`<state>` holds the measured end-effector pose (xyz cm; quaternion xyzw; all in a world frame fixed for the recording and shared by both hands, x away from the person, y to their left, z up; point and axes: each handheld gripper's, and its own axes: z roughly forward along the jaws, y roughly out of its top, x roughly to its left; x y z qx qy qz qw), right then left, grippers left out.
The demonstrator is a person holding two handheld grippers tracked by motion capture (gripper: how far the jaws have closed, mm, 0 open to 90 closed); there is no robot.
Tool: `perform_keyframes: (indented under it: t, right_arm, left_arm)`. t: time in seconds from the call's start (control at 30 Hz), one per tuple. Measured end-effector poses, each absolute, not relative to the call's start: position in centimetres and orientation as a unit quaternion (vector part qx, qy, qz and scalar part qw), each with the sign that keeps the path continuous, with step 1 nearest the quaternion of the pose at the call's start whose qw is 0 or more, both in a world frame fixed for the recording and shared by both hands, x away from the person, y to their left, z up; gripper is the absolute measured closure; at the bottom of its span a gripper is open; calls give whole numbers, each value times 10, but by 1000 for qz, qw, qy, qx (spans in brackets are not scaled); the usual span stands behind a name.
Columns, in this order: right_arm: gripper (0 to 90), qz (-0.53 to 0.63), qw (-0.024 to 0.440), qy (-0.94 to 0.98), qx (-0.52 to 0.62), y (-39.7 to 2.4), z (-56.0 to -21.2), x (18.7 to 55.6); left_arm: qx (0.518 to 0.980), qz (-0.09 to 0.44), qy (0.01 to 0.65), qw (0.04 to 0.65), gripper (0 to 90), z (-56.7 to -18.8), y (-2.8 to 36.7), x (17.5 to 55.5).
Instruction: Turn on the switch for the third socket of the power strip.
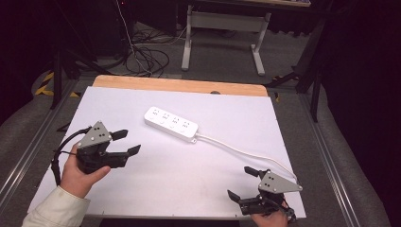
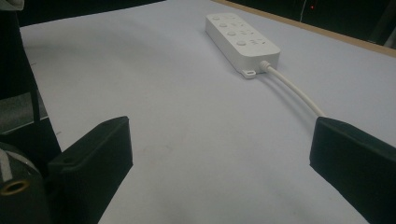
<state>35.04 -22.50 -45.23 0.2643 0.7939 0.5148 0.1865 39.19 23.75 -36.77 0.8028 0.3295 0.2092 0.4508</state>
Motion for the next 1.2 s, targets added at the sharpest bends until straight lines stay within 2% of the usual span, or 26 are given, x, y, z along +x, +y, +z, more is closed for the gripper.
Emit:
perform_keyframes:
  t: [0.27,0.43,0.47,0.5,0.53,0.57,0.67,0.83,1.2]
  right_arm:
    - [65,517,182,794,262,-225,-453,350]
    - [65,516,180,797,257,-223,-453,350]
    - [65,518,180,796,257,-223,-453,350]
    - [65,518,180,796,257,-223,-453,350]
    - [66,518,180,796,256,-223,-453,350]
    - [66,518,180,796,256,-223,-453,350]
    - [67,519,180,796,256,-223,-453,349]
    - [67,518,180,796,255,-223,-453,350]
    - [67,525,176,794,251,-225,-452,349]
  left_arm:
    - [814,188,324,444,359,-361,229,409]
    - [809,199,329,445,396,-362,227,415]
    - [811,203,326,440,469,-363,226,417]
    - [815,209,323,434,469,-364,225,419]
    - [817,214,321,429,571,-364,224,420]
    - [819,214,318,428,571,-365,223,422]
    - [819,209,316,432,724,-366,221,430]
    - [805,201,331,450,894,-371,215,443]
    - [791,181,370,453,900,-388,202,480]
